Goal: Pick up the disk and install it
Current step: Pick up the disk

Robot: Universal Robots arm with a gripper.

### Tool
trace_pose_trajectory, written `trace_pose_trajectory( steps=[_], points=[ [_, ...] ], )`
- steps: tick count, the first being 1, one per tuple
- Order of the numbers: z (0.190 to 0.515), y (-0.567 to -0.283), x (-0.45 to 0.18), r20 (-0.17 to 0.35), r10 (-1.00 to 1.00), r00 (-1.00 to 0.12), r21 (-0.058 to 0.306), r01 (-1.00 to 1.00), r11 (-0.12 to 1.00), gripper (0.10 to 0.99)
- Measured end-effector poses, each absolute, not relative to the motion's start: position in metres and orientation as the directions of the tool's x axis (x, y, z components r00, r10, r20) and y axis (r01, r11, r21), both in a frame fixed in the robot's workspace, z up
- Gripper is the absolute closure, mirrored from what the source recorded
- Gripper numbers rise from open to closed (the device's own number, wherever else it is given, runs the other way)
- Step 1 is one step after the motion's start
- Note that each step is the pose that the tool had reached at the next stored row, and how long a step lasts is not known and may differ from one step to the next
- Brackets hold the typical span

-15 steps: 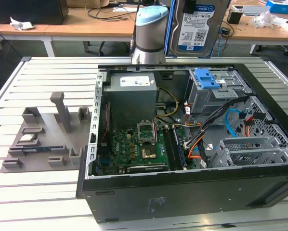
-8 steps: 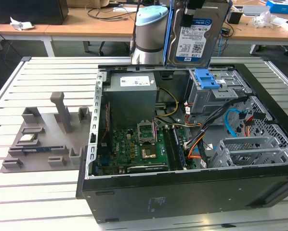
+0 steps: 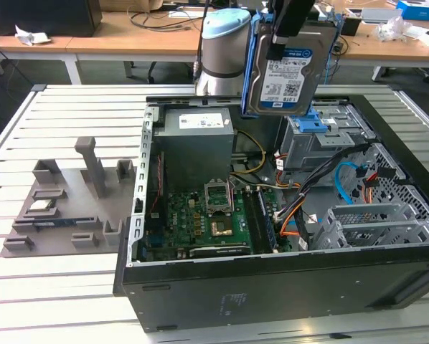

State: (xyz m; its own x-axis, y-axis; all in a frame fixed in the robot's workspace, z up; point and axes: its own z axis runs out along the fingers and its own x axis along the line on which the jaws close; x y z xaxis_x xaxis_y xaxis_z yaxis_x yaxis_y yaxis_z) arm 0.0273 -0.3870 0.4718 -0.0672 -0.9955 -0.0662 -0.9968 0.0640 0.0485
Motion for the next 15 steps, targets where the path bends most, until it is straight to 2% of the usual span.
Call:
trace_pose_trajectory(
  steps=[15],
  points=[
    [0.471, -0.415, 0.027, -0.061, -0.996, -0.065, 0.048, -0.997, 0.062, 0.718]
  ],
)
